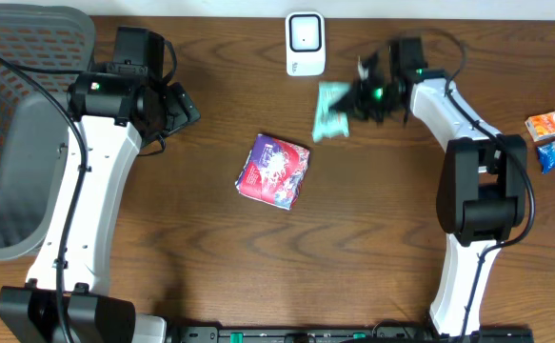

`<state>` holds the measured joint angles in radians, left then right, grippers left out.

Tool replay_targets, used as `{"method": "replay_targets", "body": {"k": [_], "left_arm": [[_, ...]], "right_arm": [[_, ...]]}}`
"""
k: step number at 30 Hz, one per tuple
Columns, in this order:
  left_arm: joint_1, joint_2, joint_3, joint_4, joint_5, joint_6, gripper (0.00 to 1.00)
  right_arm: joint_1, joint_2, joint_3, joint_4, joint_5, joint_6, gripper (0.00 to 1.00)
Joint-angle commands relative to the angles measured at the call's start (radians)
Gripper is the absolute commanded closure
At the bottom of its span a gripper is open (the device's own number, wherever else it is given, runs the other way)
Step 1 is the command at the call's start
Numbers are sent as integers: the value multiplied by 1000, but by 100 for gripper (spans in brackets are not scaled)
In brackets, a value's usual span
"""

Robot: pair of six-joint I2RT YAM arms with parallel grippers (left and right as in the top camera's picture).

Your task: Scan the item barcode

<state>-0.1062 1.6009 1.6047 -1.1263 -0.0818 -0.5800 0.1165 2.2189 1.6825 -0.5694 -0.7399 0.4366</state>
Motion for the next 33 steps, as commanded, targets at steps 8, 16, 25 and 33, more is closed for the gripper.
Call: {"method": "replay_targets", "body": {"k": [8,16,25,33], "left_arm": [[3,-1,3,-6,-13,-8,2],[3,-1,3,-6,-13,-9,2],[3,-1,3,-6,-13,-9,2],[3,-1,3,-6,-13,-8,2]], "right_arm": [[89,-8,90,458,214,475,99],[147,75,90,744,315,600,99],[97,104,94,749,256,531,99],[-67,11,106,599,126,422,99]]}}
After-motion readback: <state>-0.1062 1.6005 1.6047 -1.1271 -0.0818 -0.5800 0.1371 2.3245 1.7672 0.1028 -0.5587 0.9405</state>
